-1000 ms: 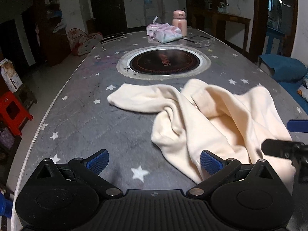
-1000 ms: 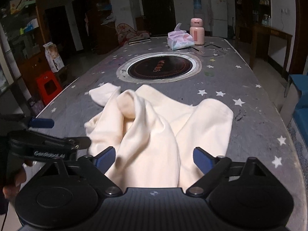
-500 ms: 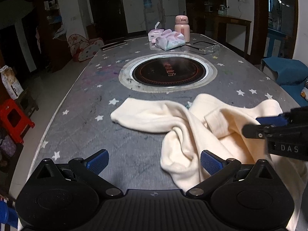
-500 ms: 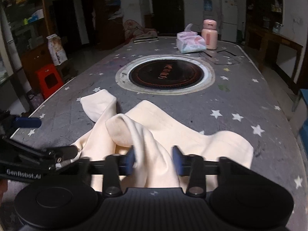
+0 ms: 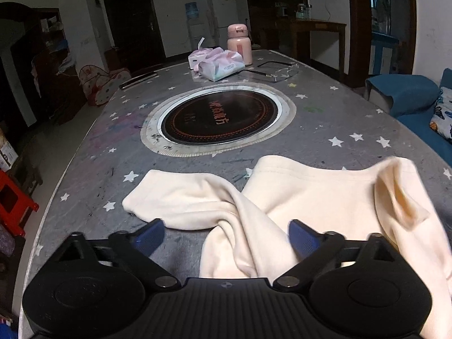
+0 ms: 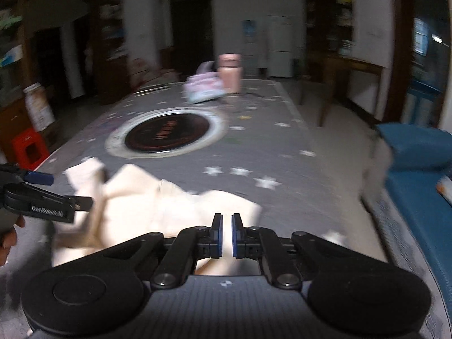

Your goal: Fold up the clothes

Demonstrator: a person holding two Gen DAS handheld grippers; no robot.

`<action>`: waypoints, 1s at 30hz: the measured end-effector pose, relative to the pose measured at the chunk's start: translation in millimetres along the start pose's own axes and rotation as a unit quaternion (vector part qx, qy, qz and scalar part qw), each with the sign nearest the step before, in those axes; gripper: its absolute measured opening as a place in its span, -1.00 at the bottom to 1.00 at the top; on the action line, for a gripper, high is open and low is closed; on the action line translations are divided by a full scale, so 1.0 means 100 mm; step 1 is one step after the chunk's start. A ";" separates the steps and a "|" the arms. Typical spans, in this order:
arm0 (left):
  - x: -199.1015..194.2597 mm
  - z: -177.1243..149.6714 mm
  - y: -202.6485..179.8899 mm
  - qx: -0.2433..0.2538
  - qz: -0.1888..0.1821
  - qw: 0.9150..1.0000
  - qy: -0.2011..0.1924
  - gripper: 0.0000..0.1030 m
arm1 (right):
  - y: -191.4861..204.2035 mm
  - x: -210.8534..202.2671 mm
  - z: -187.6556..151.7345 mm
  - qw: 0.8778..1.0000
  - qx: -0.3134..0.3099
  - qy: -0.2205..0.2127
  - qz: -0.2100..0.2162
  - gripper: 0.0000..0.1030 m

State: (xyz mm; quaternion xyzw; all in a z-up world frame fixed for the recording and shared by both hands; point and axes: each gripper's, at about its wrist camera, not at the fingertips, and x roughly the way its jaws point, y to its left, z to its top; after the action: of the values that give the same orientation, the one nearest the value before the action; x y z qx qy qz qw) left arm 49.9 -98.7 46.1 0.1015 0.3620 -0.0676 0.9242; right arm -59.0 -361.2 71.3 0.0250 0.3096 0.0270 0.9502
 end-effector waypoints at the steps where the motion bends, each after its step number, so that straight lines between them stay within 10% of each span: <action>1: 0.03 0.00 0.00 0.000 0.000 1.000 0.003 0.67 | -0.07 -0.05 -0.04 1.000 0.010 -0.001 -0.010 -0.89; 9: 0.04 -0.12 0.07 -0.013 -0.021 1.000 0.014 -0.74 | -0.36 -0.21 -0.33 0.999 0.034 0.033 -0.024 -0.79; 13: -0.16 -0.16 0.18 -0.020 -0.005 1.000 -0.008 -0.85 | -0.15 -0.10 -0.20 0.999 0.016 0.024 0.029 -0.15; 18: -0.46 -0.28 0.42 -0.041 0.016 0.999 -0.028 -0.86 | 0.26 0.25 -0.06 0.996 -0.040 0.025 0.069 0.07; 24: -0.73 -0.53 0.74 -0.074 0.045 0.996 -0.025 -0.86 | 0.51 0.70 -0.06 0.993 -0.075 0.052 0.072 0.06; 30: -0.81 -0.83 0.94 -0.085 0.069 0.994 0.007 -0.87 | 0.50 0.68 -0.16 0.994 -0.064 0.047 0.070 -0.79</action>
State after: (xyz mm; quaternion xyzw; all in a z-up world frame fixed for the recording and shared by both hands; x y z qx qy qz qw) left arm -44.6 16.1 55.2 0.0482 0.3653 0.0281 0.9292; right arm -15.5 -306.6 21.4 -0.0152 0.3487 0.1146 0.9301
